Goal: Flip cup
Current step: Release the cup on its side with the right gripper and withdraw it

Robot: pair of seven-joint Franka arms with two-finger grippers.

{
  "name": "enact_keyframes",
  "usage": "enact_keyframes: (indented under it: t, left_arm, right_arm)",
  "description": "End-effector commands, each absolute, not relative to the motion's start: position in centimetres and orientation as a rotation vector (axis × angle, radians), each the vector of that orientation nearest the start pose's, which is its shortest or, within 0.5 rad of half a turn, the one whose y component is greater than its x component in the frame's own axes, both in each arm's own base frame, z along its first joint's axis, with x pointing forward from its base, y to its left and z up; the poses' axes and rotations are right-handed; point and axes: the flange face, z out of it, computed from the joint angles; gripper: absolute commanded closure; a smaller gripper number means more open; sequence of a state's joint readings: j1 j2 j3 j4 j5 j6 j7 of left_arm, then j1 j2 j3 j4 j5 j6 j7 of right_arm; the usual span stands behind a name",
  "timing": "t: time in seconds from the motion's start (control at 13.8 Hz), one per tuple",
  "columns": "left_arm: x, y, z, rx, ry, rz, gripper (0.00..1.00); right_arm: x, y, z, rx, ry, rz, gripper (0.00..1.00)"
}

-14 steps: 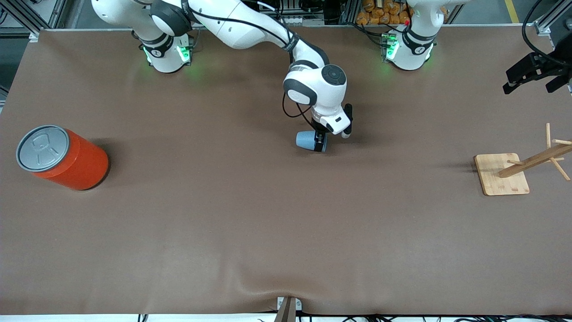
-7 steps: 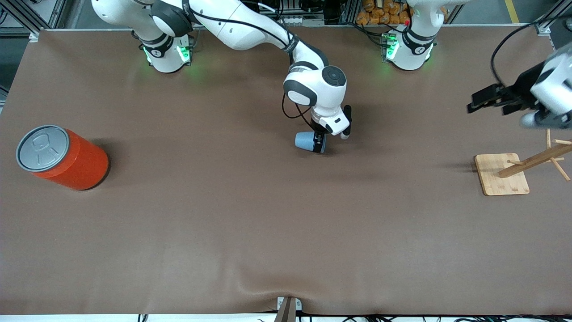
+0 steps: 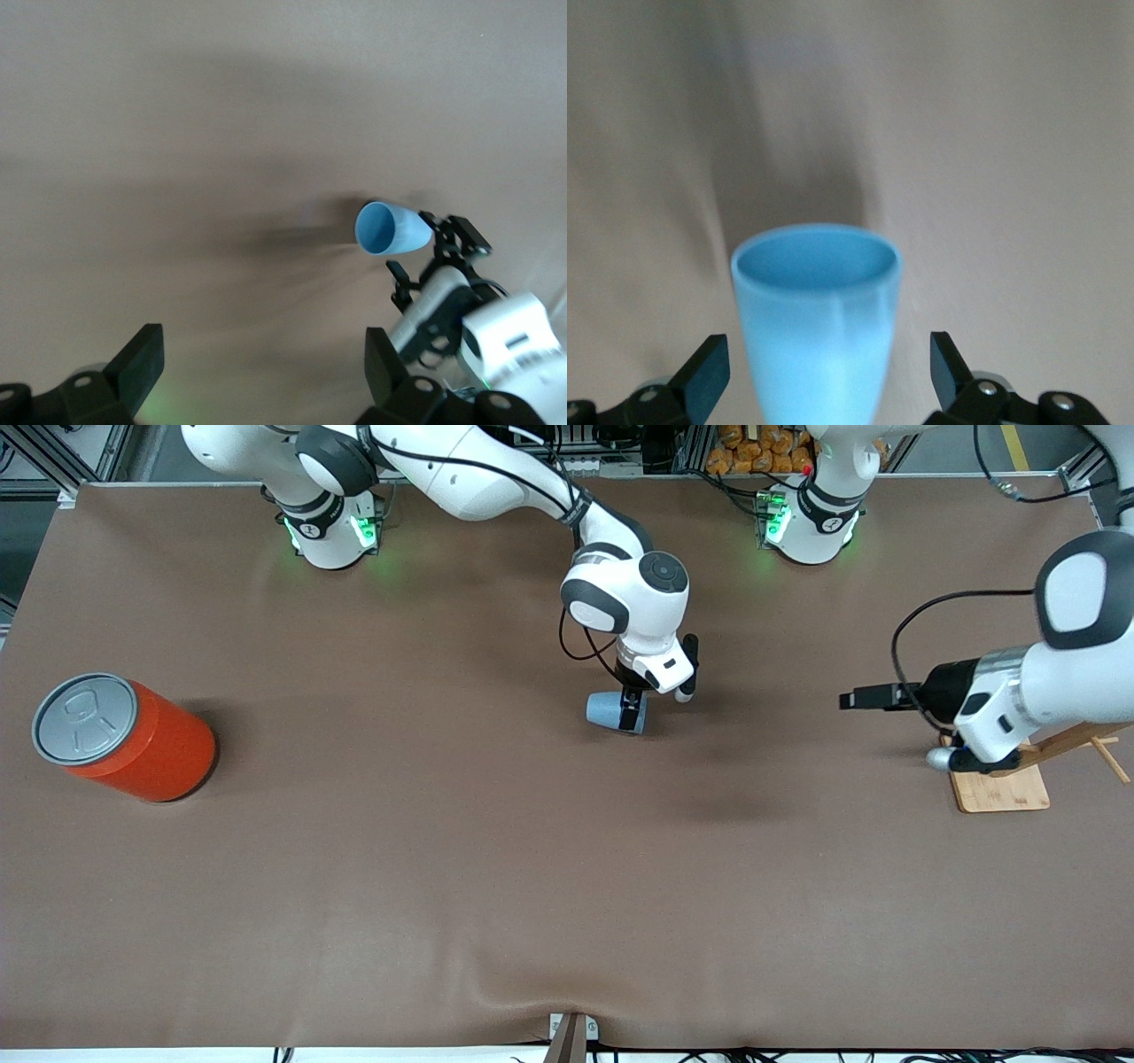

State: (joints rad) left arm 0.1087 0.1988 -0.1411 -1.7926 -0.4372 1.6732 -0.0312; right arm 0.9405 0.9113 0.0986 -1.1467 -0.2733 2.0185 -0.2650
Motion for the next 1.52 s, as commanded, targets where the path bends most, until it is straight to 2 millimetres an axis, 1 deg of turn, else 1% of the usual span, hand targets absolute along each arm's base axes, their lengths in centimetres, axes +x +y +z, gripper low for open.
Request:
enact_keyframes:
  t: [0.0,0.07,0.14,0.22,0.29,0.36,0.43,0.51,0.58,0.65,0.72,0.87,0.94,1.01,1.09,1.16,1.23,1.3,1.38,1.45]
  left_arm:
    - [56.5,-5.8,39.0,-3.632,-0.273,0.637,0.00]
    - [55.9,-5.9,37.2,-3.691,-0.362,0.676,0.00]
    - [55.4,-6.2,35.3,-3.746,-0.384,0.700,0.00]
    - [55.2,-6.5,33.9,-3.785,-0.385,0.716,0.00]
    - [55.3,-6.7,32.9,-3.809,-0.426,0.751,0.00]
    - [55.3,-6.9,31.9,-3.828,-0.403,0.772,0.00]
    - [55.3,-7.4,30.9,-3.852,-0.349,0.785,0.00]
    - [55.4,-7.5,29.9,-3.894,-0.316,0.788,0.00]
    - [55.3,-7.8,28.6,-3.944,-0.204,0.769,0.00]
    - [54.9,-8.5,26.8,-4.016,-0.131,0.765,0.00]
    - [54.6,-9.1,25.8,-4.050,-0.080,0.765,0.00]
    - [53.9,-10.1,23.9,-4.094,0.040,0.769,0.00]
    - [53.5,-10.7,23.4,-4.138,0.057,0.739,0.00]
    - [52.8,-11.3,22.7,-4.172,0.120,0.698,0.02]
    - [52.5,-11.9,22.0,-4.203,0.160,0.663,0.09]
    - [52.3,-12.4,21.6,-4.228,0.174,0.645,0.13]
    - [52.2,-12.8,21.2,-4.239,0.205,0.637,0.18]
    - [52.0,-14.0,20.9,-4.233,0.258,0.622,0.23]
    - [51.9,-14.8,20.6,-4.233,0.259,0.598,0.27]
    - [51.7,-16.0,20.4,-4.228,0.257,0.577,0.32]
  right_arm:
    - [41.8,63.2,28.6,-2.561,-2.033,0.008,0.00]
    - [42.6,62.4,30.7,-2.571,-1.977,0.020,0.00]
    - [43.1,61.5,32.3,-2.591,-1.926,0.064,0.00]
    - [43.6,60.7,34.3,-2.609,-1.887,0.084,0.00]
    - [45.1,59.0,37.0,-2.636,-1.827,0.091,0.00]
    - [47.4,56.4,39.7,-2.677,-1.757,0.083,0.00]
    - [50.4,53.0,42.2,-2.717,-1.656,0.080,0.00]
    - [53.3,49.5,43.4,-2.742,-1.540,0.085,0.00]
    - [55.8,46.4,44.0,-2.758,-1.440,0.099,0.00]
    - [58.8,41.2,46.0,-2.805,-1.311,0.100,0.00]
    - [60.6,38.1,46.4,-2.833,-1.233,0.113,0.00]
    - [63.2,33.2,47.0,-2.856,-1.115,0.104,0.00]
    - [64.4,30.6,47.5,-2.865,-1.058,0.094,0.00]
    - [65.4,27.9,48.4,-2.859,-1.001,0.076,0.00]
    - [66.2,25.5,49.1,-2.852,-0.955,0.058,0.00]
    - [66.8,23.2,49.8,-2.859,-0.895,0.046,0.00]
    - [67.5,20.9,50.2,-2.872,-0.810,0.038,0.00]
    - [68.2,18.2,50.3,-2.897,-0.707,0.037,0.00]
    - [68.6,16.2,50.9,-2.919,-0.612,0.026,0.00]
    - [68.6,14.9,51.3,-2.933,-0.523,0.032,0.00]
